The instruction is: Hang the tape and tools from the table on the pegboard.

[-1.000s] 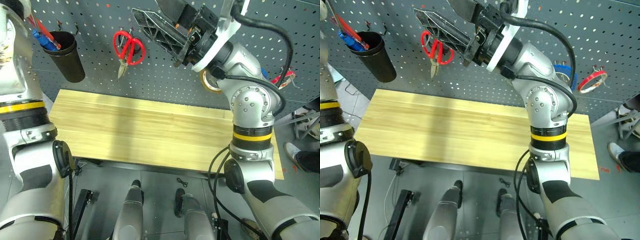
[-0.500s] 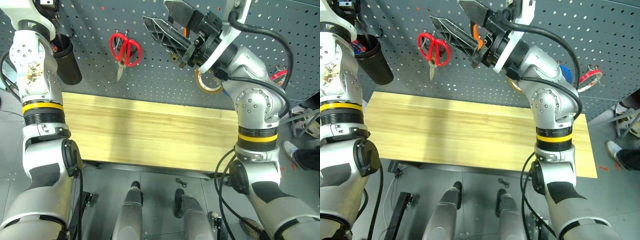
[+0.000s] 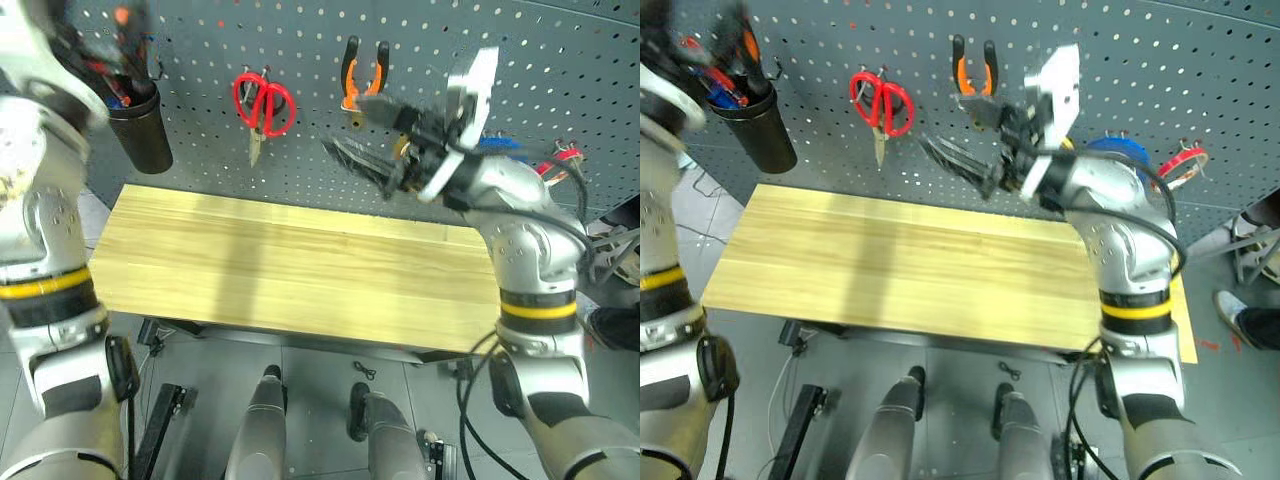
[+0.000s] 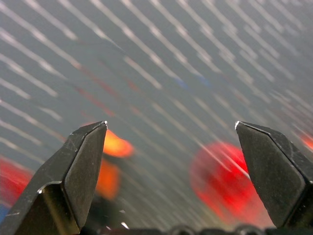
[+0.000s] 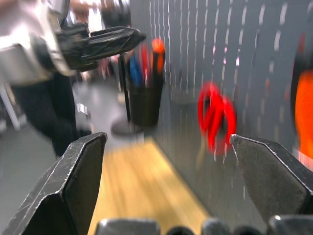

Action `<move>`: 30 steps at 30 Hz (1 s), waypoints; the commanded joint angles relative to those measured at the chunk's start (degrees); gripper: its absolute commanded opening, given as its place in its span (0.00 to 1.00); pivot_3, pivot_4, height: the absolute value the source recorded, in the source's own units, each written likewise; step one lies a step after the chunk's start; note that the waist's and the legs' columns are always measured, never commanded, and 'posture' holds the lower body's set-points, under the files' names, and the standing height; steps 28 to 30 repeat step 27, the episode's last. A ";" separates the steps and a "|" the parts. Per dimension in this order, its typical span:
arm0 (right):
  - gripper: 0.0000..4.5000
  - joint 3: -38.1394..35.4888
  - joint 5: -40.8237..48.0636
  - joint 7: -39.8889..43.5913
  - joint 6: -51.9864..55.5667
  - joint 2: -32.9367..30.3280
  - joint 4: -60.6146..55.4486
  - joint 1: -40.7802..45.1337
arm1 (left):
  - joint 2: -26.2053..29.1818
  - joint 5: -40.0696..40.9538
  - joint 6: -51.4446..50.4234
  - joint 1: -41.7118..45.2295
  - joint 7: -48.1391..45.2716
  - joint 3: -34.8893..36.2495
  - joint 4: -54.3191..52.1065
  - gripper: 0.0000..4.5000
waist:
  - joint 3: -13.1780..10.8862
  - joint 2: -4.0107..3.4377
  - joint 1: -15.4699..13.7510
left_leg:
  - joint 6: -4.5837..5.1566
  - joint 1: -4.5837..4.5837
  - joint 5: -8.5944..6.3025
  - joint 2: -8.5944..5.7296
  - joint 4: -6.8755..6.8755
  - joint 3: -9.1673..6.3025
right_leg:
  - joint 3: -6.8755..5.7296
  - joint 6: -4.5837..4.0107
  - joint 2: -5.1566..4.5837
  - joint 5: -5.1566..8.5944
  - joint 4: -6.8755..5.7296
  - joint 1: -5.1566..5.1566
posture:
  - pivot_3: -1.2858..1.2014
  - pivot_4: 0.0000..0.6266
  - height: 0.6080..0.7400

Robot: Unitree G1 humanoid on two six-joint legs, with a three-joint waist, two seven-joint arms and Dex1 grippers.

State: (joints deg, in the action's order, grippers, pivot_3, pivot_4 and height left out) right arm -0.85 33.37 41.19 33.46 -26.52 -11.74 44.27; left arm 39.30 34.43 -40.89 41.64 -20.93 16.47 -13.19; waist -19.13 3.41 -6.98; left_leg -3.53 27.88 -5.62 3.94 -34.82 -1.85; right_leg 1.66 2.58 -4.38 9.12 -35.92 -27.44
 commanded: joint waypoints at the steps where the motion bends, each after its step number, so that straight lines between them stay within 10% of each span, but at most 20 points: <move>1: 1.00 1.03 -2.28 -2.09 1.63 -2.28 -7.51 -6.46 | 1.90 6.45 -8.29 -10.40 -4.19 -2.71 -11.89 0.99 | 0.01 0.01 0.25 | 0.00 -0.06 0.00 0.01 0.00 -0.01 | -0.01 0.00 0.02 0.00 0.14 0.01 | 0.62 0.37 0.98; 9: 1.00 2.17 -9.25 -11.10 6.33 -4.32 -11.07 -23.81 | 7.66 -6.88 2.26 -31.76 -15.33 -18.71 -11.63 0.99 | 1.11 -0.29 1.36 | -0.22 -0.75 -0.19 0.11 0.11 0.16 | 0.06 -0.04 0.03 0.40 0.15 0.42 | 0.60 0.36 0.98; 30: 1.00 -0.19 -23.08 -17.74 -8.17 -2.10 12.71 -37.74 | -9.14 -26.64 27.57 -25.22 -17.69 -28.04 27.86 0.99 | 7.98 -1.07 1.90 | 0.32 -1.17 -0.09 0.10 0.10 0.45 | 0.08 0.17 -0.04 0.23 1.09 1.26 | 0.58 0.13 0.98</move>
